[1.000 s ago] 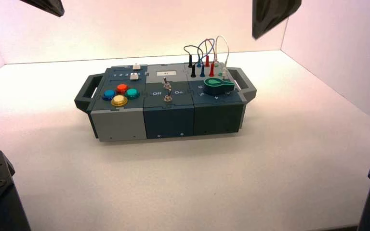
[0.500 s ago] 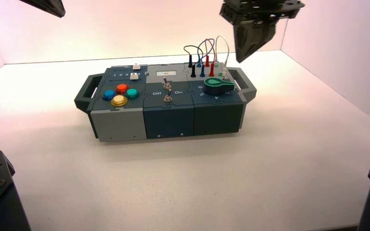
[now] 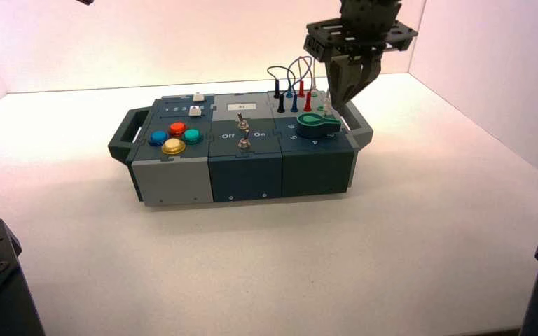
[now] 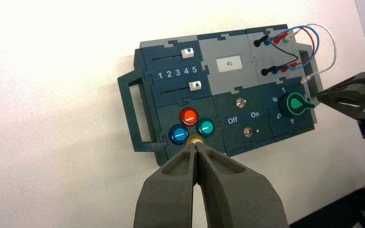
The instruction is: Turn the knob to position 5.
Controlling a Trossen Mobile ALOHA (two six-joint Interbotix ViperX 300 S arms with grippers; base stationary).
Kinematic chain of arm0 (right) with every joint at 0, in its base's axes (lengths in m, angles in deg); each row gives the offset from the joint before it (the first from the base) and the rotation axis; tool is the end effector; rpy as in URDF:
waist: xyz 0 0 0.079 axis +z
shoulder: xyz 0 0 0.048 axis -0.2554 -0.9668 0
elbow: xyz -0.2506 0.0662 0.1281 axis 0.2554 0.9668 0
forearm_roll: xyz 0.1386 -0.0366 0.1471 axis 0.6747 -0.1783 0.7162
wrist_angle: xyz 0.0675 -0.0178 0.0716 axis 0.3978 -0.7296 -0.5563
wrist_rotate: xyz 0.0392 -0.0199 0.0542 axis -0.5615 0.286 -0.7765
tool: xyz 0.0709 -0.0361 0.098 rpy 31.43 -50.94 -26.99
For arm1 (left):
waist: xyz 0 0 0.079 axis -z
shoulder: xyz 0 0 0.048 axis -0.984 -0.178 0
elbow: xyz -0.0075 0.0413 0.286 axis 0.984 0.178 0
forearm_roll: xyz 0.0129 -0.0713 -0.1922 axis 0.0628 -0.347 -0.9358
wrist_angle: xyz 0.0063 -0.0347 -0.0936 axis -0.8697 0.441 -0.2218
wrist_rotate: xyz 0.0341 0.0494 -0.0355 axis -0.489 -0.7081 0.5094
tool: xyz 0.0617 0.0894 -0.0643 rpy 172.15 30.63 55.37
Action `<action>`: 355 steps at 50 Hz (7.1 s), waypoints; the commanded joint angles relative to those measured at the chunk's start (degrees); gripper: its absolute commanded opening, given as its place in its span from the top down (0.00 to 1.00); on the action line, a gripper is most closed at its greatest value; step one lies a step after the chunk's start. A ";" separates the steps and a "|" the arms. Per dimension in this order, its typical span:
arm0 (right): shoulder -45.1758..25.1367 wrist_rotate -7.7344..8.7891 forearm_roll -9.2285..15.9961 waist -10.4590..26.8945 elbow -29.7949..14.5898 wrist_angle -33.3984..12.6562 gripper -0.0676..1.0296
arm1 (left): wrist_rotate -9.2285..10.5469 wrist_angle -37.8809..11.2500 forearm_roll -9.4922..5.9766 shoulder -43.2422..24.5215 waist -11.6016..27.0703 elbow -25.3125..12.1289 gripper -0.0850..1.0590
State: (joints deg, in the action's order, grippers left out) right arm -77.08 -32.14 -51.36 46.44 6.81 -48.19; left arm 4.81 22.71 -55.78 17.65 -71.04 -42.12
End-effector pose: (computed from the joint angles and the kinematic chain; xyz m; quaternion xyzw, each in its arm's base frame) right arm 0.2980 0.1874 0.0288 -0.1462 0.6036 0.2055 0.7564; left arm 0.2586 -0.0849 0.1699 -0.0804 0.5137 -0.1275 0.8446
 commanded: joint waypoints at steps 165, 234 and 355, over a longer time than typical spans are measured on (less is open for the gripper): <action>-4.92 2.72 2.37 6.77 -7.47 -9.67 0.96 | 0.09 0.62 -1.67 -2.11 0.44 -2.02 0.95; -6.24 2.64 2.90 8.61 -10.11 -11.43 0.96 | -0.35 0.62 -1.67 -2.29 0.44 -2.29 0.95; 2.37 2.81 -0.09 8.44 -11.69 -15.82 0.96 | -0.35 -0.35 -1.58 -1.23 0.44 -2.20 0.95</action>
State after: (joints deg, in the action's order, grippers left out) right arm -78.13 -29.42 -50.66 54.88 -3.03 -63.49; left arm 4.46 22.36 -57.27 15.55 -70.96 -42.73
